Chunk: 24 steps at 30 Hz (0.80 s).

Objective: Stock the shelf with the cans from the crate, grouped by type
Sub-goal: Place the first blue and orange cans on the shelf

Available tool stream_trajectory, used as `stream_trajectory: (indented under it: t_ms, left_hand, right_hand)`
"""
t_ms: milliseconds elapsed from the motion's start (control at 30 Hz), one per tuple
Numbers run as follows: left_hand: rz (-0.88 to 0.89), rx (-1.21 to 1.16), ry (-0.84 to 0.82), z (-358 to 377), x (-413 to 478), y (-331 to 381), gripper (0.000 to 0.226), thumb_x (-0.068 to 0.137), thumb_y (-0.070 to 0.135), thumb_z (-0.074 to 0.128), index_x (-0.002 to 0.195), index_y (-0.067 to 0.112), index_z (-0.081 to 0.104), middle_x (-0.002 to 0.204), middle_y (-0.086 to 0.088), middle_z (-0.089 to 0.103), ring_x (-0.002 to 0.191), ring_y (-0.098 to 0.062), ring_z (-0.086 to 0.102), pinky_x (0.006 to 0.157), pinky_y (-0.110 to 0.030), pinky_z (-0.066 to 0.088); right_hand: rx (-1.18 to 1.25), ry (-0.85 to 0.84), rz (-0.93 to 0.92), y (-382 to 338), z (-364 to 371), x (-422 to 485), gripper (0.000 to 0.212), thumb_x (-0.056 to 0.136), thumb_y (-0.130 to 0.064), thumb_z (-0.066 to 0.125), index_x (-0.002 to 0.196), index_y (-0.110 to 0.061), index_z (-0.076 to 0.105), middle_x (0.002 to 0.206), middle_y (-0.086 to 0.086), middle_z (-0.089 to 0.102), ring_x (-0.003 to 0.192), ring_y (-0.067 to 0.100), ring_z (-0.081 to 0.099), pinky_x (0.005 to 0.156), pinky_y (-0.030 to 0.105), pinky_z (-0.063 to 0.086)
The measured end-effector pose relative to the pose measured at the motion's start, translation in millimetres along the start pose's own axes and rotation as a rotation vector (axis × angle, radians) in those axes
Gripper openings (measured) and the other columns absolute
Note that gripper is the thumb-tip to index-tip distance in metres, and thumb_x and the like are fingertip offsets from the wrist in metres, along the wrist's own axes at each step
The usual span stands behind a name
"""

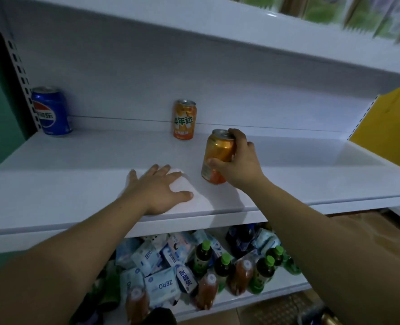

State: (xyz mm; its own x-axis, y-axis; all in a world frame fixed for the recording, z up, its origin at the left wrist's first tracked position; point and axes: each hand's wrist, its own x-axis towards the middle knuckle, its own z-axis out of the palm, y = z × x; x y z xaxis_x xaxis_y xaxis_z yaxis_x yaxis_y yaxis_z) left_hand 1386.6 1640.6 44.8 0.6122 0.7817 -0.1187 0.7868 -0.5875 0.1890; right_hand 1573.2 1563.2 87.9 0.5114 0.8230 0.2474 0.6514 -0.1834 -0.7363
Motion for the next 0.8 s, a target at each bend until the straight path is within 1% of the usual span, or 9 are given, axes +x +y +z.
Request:
stream_trajectory:
  t_ms: [100, 133, 233, 300, 400, 467, 567, 700, 800]
  left_hand:
    - [-0.009, -0.017, 0.000, 0.7, 0.6, 0.2, 0.083, 0.078, 0.082, 0.031, 0.149, 0.043, 0.010, 0.160, 0.015, 0.000, 0.147, -0.011, -0.003, 0.115, -0.056, -0.004]
    - [-0.010, -0.021, 0.001, 0.8, 0.4, 0.4, 0.083, 0.078, 0.082, 0.031, 0.149, 0.043, 0.010, 0.160, 0.015, 0.000, 0.147, -0.011, -0.003, 0.115, -0.056, -0.004]
    - [-0.014, -0.033, -0.002, 0.8, 0.3, 0.7, 0.083, 0.078, 0.081, 0.032, 0.149, 0.044, 0.011, 0.160, 0.015, 0.000, 0.147, -0.010, -0.004, 0.115, -0.055, -0.005]
    - [-0.018, -0.036, -0.005, 1.7, 1.0, 0.7, 0.083, 0.078, 0.081, 0.032, 0.149, 0.044, 0.010, 0.160, 0.016, -0.001, 0.147, -0.010, -0.004, 0.115, -0.054, -0.006]
    - [-0.021, -0.035, -0.006, 2.0, 2.1, 0.5, 0.083, 0.078, 0.082, 0.031, 0.149, 0.045, 0.010, 0.159, 0.016, -0.002, 0.146, -0.009, -0.005, 0.115, -0.054, -0.007]
    - [-0.022, -0.031, -0.008, 2.4, 2.8, 0.4, 0.083, 0.077, 0.082, 0.031, 0.148, 0.045, 0.010, 0.159, 0.017, -0.003, 0.146, -0.009, -0.006, 0.115, -0.054, -0.007]
    - [-0.022, -0.027, -0.017, 2.2, 2.6, 0.6, 0.082, 0.078, 0.082, 0.030, 0.148, 0.045, 0.008, 0.159, 0.017, -0.004, 0.146, -0.008, -0.007, 0.115, -0.054, -0.007]
    - [-0.019, -0.019, -0.026, 2.5, 2.1, 0.3, 0.082, 0.077, 0.082, 0.027, 0.148, 0.046, 0.005, 0.159, 0.017, -0.006, 0.146, -0.007, -0.009, 0.116, -0.054, -0.008]
    - [-0.018, -0.019, -0.023, 3.3, 1.6, -0.2, 0.083, 0.077, 0.082, 0.026, 0.148, 0.046, 0.005, 0.158, 0.018, -0.007, 0.145, -0.006, -0.010, 0.116, -0.053, -0.009]
  right_hand:
    - [0.063, -0.042, -0.039, 4.6, 5.2, 14.3, 0.076, 0.086, -0.019, 0.070, 0.143, -0.034, 0.023, 0.138, 0.004, 0.041, 0.122, 0.027, 0.048, 0.096, 0.042, 0.048]
    - [0.065, -0.049, -0.054, 5.9, 6.8, 18.1, 0.076, 0.086, -0.019, 0.070, 0.144, -0.033, 0.022, 0.138, 0.004, 0.040, 0.122, 0.027, 0.048, 0.096, 0.042, 0.048]
    - [0.008, -0.003, -0.063, 10.4, 10.3, 31.1, 0.084, 0.081, -0.026, 0.075, 0.145, -0.034, 0.021, 0.133, 0.008, 0.033, 0.111, 0.025, 0.047, 0.094, 0.038, 0.046]
    - [0.012, 0.011, -0.067, 13.6, 11.7, 41.5, 0.083, 0.081, -0.023, 0.075, 0.145, -0.033, 0.023, 0.132, 0.008, 0.038, 0.114, 0.027, 0.050, 0.093, 0.039, 0.047]
    - [0.060, -0.039, -0.088, 17.0, 14.1, 57.7, 0.080, 0.085, -0.016, 0.070, 0.146, -0.030, 0.021, 0.136, 0.005, 0.046, 0.120, 0.025, 0.049, 0.096, 0.040, 0.046]
    - [0.044, -0.055, -0.070, 17.9, 16.7, 69.7, 0.084, 0.083, -0.016, 0.071, 0.146, -0.031, 0.018, 0.138, 0.005, 0.042, 0.120, 0.024, 0.048, 0.096, 0.040, 0.046]
    - [-0.033, -0.020, -0.008, 19.8, 23.2, 87.3, 0.094, 0.079, -0.025, 0.076, 0.148, -0.036, 0.014, 0.137, 0.009, 0.034, 0.117, 0.024, 0.046, 0.100, 0.042, 0.044]
    - [-0.019, -0.022, -0.050, 25.4, 34.0, 105.5, 0.094, 0.085, -0.017, 0.069, 0.152, -0.029, 0.005, 0.140, 0.008, 0.046, 0.128, 0.028, 0.048, 0.103, 0.041, 0.041]
    - [-0.013, -0.049, -0.043, 28.0, 40.8, 117.5, 0.088, 0.093, -0.015, 0.058, 0.154, -0.021, -0.005, 0.144, 0.009, 0.046, 0.130, 0.028, 0.047, 0.106, 0.041, 0.038]
